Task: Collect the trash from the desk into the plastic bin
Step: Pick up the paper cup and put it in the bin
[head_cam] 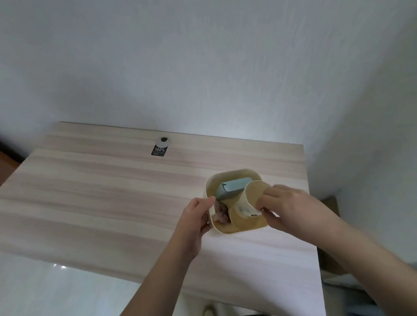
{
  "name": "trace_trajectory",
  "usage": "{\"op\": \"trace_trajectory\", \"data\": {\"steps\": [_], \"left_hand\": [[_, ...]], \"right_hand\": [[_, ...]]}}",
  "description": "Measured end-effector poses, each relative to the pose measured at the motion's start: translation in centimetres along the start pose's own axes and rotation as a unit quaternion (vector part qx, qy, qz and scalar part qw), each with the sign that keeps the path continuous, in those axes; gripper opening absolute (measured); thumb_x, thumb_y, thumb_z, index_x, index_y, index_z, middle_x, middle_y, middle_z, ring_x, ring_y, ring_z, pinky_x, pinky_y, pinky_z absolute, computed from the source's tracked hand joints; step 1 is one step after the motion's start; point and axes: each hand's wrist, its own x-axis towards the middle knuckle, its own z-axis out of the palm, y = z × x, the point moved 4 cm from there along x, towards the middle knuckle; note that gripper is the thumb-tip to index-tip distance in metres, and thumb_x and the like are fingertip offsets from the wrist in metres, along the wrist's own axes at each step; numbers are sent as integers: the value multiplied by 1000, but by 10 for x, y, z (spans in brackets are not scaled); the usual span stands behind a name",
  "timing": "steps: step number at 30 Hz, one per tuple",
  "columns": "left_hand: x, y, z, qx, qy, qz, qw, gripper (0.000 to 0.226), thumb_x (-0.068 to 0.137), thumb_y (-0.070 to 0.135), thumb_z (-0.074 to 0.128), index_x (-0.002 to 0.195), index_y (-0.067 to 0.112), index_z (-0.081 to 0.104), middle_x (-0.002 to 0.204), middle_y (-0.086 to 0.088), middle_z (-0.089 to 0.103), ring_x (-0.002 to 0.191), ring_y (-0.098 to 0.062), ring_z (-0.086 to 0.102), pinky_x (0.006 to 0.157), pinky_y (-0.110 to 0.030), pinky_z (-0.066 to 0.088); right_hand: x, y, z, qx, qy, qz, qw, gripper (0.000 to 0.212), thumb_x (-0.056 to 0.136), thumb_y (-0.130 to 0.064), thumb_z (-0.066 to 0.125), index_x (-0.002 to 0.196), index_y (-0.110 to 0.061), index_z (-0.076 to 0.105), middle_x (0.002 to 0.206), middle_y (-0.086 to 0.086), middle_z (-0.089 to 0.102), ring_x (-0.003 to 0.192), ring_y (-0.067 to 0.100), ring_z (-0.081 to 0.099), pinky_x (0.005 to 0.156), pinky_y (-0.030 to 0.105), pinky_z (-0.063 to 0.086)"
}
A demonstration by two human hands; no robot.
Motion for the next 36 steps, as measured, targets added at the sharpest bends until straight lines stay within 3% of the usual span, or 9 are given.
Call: {"op": "trace_trajectory", "data": {"steps": [5,10,16,21,30,33,36], "left_hand": [[-4,-2,-7,12,-7,-5,1000,37,68,41,71,71,18,43,52,9,37,46,-8,39,55,-26,36],[-9,-2,-15,16,-12,-6,1000,38,66,45,72,72,18,44,53,9,37,47,-8,39,58,-27,36],[-13,-2,-23,16,-23,1,1000,39,68,46,72,74,17,45,53,10,37,47,-7,39,59,-28,36],[-12,-2,-25,2,-32,1,999,41,66,46,74,73,17,46,53,9,38,48,-8,39,67,-34,35],[-14,4,-25,-2,-60,-3,998,40,66,46,74,73,18,46,52,9,39,47,-8,40,65,-31,36],[-13,8,-28,-1,-64,0,998,39,66,45,74,71,18,46,51,10,38,47,-8,37,61,-30,31],[-11,11,-35,2,-65,1,998,37,67,44,74,71,19,46,50,11,40,44,-6,39,51,-23,33]], "right_hand": [[3,-14,10,-46,-25,14,999,15,72,-4,73,68,-15,64,65,0,59,54,22,52,46,24,31],[4,-24,27,-69,-80,55,993,17,90,-13,51,86,-16,66,83,1,63,74,23,55,60,33,41],[5,-35,33,-87,-116,95,985,22,95,-19,43,99,-24,64,95,-3,64,86,22,56,69,30,39],[4,-43,33,-104,-153,95,978,24,95,-18,40,100,-24,63,96,-4,63,86,22,56,76,33,47],[15,-48,42,-145,-204,131,959,18,91,-12,49,93,-24,63,91,-1,65,79,23,57,68,30,42],[19,-49,42,-147,-196,154,957,17,89,-11,49,91,-23,62,88,-3,64,74,21,53,65,30,39],[22,-56,36,-116,-146,147,971,18,96,-21,47,100,-27,63,93,-3,65,84,22,59,69,31,41]]}}
